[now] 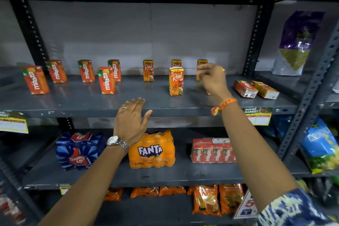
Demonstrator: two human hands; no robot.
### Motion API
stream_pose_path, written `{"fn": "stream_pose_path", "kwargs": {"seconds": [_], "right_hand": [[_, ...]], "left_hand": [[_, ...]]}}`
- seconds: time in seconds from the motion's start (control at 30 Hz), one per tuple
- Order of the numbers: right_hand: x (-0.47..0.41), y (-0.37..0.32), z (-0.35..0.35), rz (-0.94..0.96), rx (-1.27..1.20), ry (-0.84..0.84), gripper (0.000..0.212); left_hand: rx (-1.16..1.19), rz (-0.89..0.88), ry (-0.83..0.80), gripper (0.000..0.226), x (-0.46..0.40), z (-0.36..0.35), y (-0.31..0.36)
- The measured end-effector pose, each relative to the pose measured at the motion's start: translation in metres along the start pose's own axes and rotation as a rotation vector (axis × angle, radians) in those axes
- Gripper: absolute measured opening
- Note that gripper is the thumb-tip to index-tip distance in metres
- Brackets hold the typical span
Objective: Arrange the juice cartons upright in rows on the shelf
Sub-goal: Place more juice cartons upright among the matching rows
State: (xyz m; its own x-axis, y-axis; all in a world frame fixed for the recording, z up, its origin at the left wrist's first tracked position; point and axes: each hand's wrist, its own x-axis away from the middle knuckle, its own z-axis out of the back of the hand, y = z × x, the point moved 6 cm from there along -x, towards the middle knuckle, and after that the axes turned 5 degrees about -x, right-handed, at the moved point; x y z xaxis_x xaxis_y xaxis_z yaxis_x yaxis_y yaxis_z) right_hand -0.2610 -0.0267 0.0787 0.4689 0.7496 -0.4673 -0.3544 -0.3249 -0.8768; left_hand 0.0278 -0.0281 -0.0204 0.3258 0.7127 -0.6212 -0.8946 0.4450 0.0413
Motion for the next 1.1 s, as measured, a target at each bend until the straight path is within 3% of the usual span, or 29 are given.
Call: {"fn": "stream_pose_path", "kwargs": {"seconds": [0.1, 0.17, 0.27, 0.43, 0.6, 0.77, 0.93, 1.0, 1.1], "right_hand": [[0.002, -0.005, 0.068, 0.078, 0.358, 0.301, 0.02], [0.007, 0.0, 0.098, 0.06, 0.702, 0.41, 0.03], [0.009, 0.022, 0.117, -0.146, 1.061, 0.411, 0.041], [0.01, 0.042, 0.115, -0.294, 1.208, 0.377, 0.046], [0.011, 0.047, 0.119, -0.405, 1.139, 0.395, 0.053], [0.0, 0.053, 0.126, -0.497, 0.892, 0.259, 0.063], [0.002, 0.045, 0.124, -0.536, 0.656, 0.093, 0.044], [0.004, 0.041, 0.125, -0.514, 0.557, 0.105, 0.031], [0.01, 0.043, 0.131, -0.518, 0.358, 0.184, 0.03]], "left_hand": [[-0.014, 0.004, 0.01, 0.065, -0.002, 0.0, 0.007], [-0.007, -0.024, 0.006, 0.063, -0.004, -0.003, 0.014], [0.023, -0.015, 0.007, 0.062, -0.006, -0.005, 0.02], [0.003, -0.039, 0.016, 0.061, -0.004, -0.008, 0.017], [-0.012, -0.054, 0.006, 0.062, -0.005, -0.009, 0.016], [-0.011, -0.054, 0.0, 0.061, -0.004, -0.008, 0.016], [-0.007, -0.06, -0.009, 0.061, -0.003, -0.006, 0.016], [-0.003, -0.058, -0.012, 0.061, -0.003, -0.006, 0.016], [0.0, -0.064, -0.014, 0.061, -0.003, -0.005, 0.016]]}}
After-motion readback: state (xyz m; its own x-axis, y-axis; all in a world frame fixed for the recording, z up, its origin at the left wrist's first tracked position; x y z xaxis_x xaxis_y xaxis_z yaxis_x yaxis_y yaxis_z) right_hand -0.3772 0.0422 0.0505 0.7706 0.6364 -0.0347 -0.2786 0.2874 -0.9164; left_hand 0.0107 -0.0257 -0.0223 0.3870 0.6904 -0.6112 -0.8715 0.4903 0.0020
